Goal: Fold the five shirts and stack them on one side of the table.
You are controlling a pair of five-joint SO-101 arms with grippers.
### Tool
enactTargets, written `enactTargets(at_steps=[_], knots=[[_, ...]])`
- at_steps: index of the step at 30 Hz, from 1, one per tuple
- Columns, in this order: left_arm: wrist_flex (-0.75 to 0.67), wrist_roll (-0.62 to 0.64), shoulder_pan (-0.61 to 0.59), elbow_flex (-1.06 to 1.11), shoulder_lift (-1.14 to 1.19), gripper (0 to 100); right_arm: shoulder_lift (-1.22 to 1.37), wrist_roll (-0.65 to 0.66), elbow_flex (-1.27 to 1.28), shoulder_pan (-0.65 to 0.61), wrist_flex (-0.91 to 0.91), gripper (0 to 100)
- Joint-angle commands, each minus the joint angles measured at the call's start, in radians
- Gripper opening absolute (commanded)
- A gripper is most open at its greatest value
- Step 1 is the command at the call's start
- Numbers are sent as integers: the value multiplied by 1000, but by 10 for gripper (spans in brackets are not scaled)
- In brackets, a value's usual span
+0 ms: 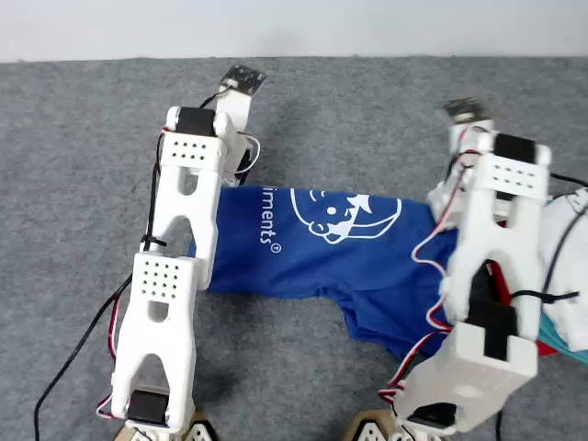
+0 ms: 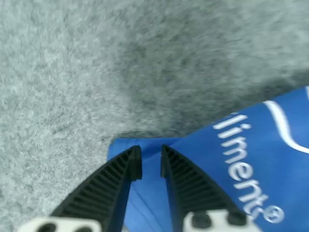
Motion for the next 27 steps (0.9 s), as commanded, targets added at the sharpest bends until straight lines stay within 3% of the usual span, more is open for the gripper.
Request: enactTargets(at_steps=[1,6,11,14,20,27], knots=[[-23,0,-57,-5,29,73,-90,155,-2,-62,180,48],[-28,0,-140,-8,103,73,-228,272,210,-67,188,174],[-29,2,-133,-54,110,73,-456,595,535,-58,173,165],[-29,2,-129,-107,112,73,-590,760,735,8,58,142],[-21,-130,-133,-191,104,73,-642,884,970,116,-125,139],[37,-137,-120,-286,104,73,-642,1031,997,159,-140,139]])
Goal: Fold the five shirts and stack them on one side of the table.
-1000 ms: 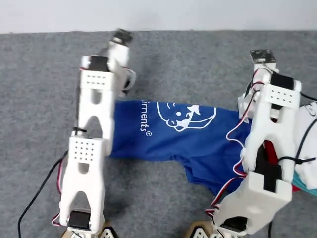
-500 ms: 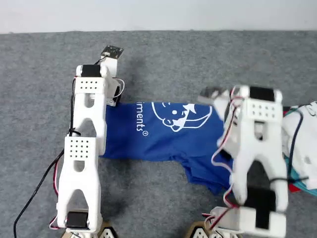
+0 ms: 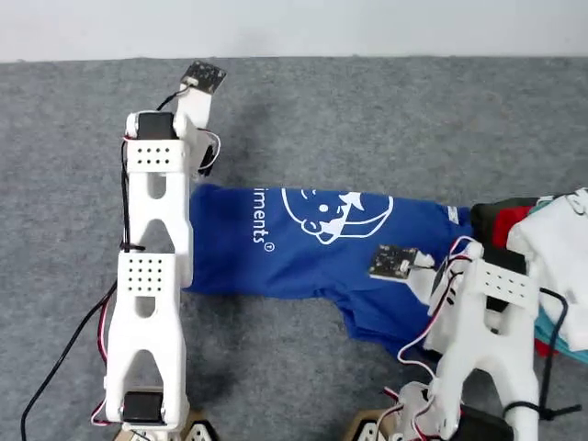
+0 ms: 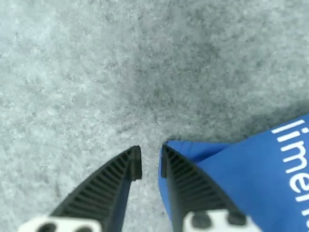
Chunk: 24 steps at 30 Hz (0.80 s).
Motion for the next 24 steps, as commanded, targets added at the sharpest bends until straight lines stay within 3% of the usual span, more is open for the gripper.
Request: enactTargets(at_steps=[1,10,15,24], knots=[[18,-17,11,-44,-15,73,-27,100,29,12,-15,139],[20,-17,23,-42,-14,73,-28,172,81,16,-91,133],[20,-17,21,-42,-8,73,-27,169,132,10,-239,4],[20,-17,23,-41,-6,73,-25,2,37,-33,-259,11]])
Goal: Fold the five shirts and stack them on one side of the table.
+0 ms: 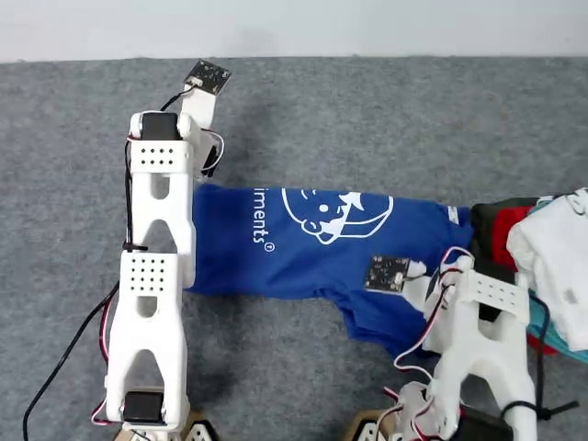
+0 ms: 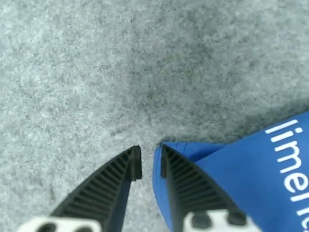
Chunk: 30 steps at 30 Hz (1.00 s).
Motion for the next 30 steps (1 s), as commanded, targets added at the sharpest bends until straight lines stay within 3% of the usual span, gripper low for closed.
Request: enactTargets(at_steps=[1,4,17,22,30], knots=[[20,-17,11,-41,-12,73,-24,-78,-89,-25,-13,11],[20,-17,11,-41,-12,73,-22,-150,-158,-42,-36,11],[18,-18,11,48,-12,73,200,-479,-180,-136,-568,11],[18,-18,11,50,-12,73,257,-531,-183,-188,-707,10],[18,-18,11,50,-11,73,263,-592,-212,-193,-780,14]])
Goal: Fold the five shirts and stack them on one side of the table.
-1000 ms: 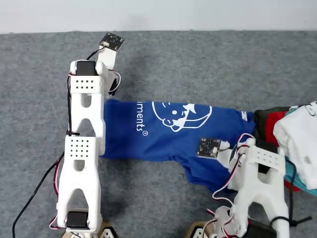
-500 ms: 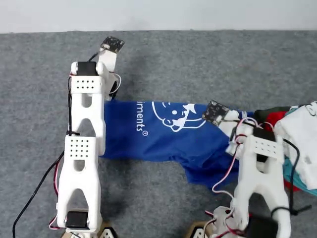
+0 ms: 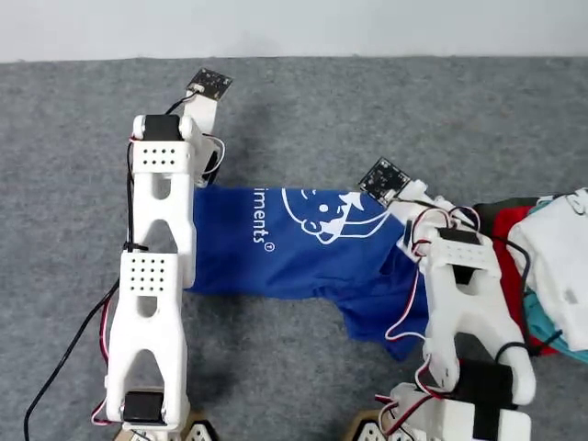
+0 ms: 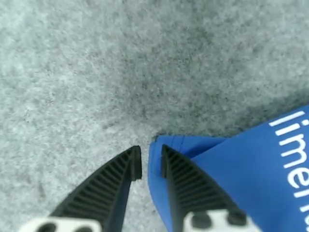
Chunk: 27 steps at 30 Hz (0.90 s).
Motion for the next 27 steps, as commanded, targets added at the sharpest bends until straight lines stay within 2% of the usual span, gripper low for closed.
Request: enactTargets(at_steps=[1,5,7,10,15,17,20,24,27], knots=[[18,-18,11,-4,-12,73,1,-18,-35,-10,-44,15],[18,-18,11,-4,-12,73,76,-18,-41,-4,-110,24],[18,-18,11,-4,-12,73,127,-21,-41,-8,-134,76],[18,-18,11,-4,-12,73,166,-118,-49,-5,-163,181],[18,-18,11,-4,-12,73,163,-265,-133,7,-147,188],[18,-18,11,-4,-12,73,157,-348,-218,21,-22,188],[18,-18,11,-4,-12,73,116,-446,-384,31,289,188],[18,-18,11,-4,-12,73,64,-419,-545,24,684,187],[18,-18,11,-4,-12,73,47,-411,-585,22,816,187]])
